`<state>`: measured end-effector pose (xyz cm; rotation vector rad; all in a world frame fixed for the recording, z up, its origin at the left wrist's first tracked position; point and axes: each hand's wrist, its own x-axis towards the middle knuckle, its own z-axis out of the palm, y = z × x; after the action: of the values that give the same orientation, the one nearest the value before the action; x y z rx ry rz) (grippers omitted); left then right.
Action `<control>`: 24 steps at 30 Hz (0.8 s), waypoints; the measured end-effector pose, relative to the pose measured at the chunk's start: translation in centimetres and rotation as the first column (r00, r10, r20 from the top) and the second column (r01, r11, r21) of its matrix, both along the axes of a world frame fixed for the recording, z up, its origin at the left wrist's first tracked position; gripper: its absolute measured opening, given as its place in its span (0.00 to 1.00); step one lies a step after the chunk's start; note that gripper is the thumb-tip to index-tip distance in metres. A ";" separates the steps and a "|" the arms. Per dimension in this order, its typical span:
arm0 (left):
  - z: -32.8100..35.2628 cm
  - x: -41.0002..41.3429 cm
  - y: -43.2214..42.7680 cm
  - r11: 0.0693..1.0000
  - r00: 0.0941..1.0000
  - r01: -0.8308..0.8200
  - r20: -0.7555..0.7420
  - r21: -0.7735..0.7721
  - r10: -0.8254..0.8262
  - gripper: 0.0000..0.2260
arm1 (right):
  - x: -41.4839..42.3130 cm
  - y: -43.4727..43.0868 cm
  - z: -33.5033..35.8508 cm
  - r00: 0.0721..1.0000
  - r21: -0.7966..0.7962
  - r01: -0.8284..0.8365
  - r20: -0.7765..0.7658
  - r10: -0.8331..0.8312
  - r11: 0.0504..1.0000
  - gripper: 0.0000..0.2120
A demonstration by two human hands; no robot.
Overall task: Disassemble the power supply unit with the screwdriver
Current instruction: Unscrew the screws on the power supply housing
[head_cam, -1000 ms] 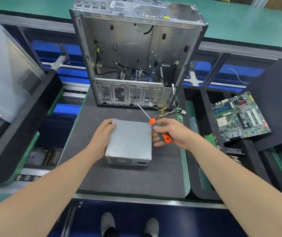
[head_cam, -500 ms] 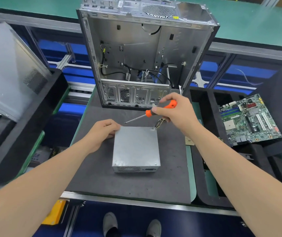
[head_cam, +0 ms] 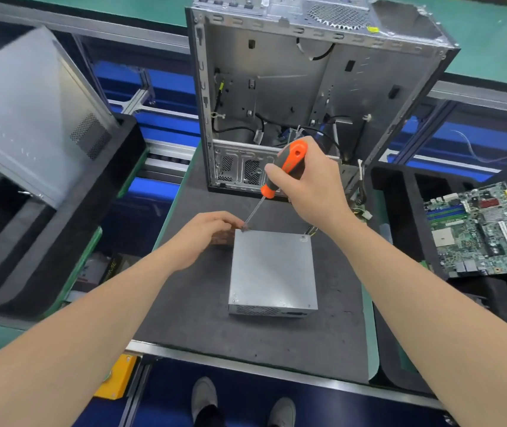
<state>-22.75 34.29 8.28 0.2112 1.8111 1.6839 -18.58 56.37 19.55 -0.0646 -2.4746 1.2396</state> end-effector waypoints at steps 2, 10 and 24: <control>0.2 0.0 0.0 1.000 1.000 0.007 -0.012 0.004 -0.007 0.17 | -0.2 -0.3 0.0 1.000 0.023 -0.008 -0.008 0.008 1.000 0.13; 0.3 0.0 0.2 0.999 0.997 0.039 -0.062 0.009 -0.038 0.19 | -0.4 -0.4 0.4 0.999 0.046 -0.029 -0.029 0.030 0.999 0.13; -0.4 -0.1 0.1 0.999 0.996 0.041 -0.075 0.030 -0.039 0.18 | -0.6 -0.5 0.4 1.000 0.070 -0.027 -0.003 0.027 0.997 0.14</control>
<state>-22.85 34.41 7.91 0.3252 1.8232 1.6974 -19.22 55.84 19.92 -0.0107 -2.5215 1.1609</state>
